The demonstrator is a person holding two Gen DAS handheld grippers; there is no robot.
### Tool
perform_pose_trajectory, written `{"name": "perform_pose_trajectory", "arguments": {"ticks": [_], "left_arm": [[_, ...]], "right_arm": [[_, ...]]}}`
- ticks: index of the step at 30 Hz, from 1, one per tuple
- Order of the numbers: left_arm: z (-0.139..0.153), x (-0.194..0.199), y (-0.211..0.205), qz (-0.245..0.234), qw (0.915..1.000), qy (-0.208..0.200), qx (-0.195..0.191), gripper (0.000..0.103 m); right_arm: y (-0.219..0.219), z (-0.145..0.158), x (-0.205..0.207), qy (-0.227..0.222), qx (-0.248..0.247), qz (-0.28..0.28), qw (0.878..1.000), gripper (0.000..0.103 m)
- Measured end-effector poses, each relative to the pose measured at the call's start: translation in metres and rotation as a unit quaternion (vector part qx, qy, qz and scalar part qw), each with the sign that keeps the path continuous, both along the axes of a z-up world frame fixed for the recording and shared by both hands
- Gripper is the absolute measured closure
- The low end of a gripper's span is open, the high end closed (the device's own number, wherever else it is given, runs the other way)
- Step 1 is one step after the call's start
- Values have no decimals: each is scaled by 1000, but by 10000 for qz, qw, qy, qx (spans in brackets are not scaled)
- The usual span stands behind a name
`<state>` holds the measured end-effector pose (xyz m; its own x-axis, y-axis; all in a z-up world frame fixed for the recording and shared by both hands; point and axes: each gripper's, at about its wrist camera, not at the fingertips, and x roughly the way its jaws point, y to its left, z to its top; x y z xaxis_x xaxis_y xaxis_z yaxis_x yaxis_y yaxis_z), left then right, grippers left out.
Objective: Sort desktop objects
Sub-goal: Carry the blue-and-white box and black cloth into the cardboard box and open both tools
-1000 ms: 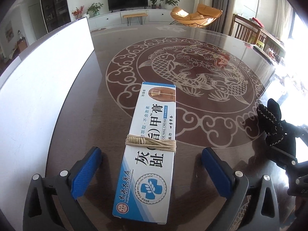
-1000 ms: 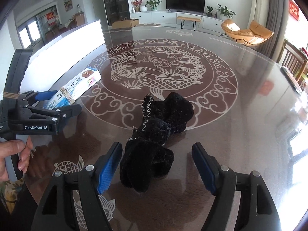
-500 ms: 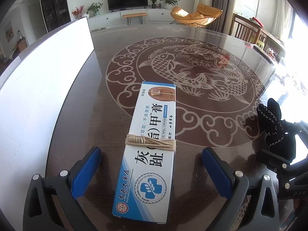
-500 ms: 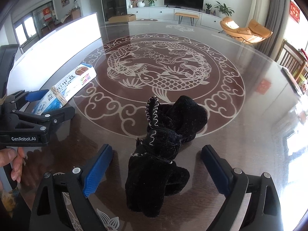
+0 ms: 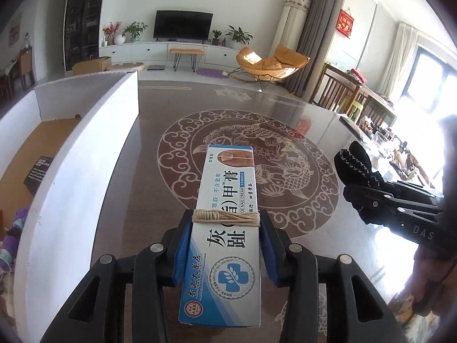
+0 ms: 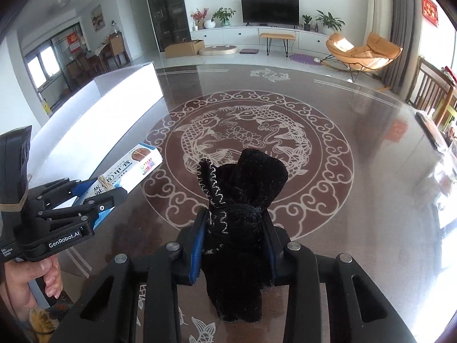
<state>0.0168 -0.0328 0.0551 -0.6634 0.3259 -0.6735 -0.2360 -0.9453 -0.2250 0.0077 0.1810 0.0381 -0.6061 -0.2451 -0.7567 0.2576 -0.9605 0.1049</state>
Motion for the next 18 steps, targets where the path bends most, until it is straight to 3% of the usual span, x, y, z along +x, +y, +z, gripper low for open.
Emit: {"name": "perform_pose_trajectory", "arguments": {"ticks": [3, 5, 8, 13, 17, 18], "left_arm": [[45, 24, -41, 289, 9984, 400, 272, 60], [65, 33, -75, 552, 9967, 557, 191, 60], [75, 31, -134, 1067, 9931, 480, -55, 59], [41, 12, -225, 1974, 9785, -266, -539, 59], [4, 3, -256, 2184, 9698, -823, -713, 57], [-3, 1, -258, 2202, 9679, -953, -746, 51]], "right_arm": [[-32, 33, 3, 267, -292, 334, 9987, 68], [-66, 53, 3, 389, -527, 707, 9953, 68], [-130, 74, 4, 478, -825, 1359, 9861, 68], [-242, 72, 2, 327, -992, 2287, 9679, 68], [-311, 44, -1, -59, -855, 2742, 9578, 66], [-323, 35, -4, -195, -799, 2798, 9565, 65]]}}
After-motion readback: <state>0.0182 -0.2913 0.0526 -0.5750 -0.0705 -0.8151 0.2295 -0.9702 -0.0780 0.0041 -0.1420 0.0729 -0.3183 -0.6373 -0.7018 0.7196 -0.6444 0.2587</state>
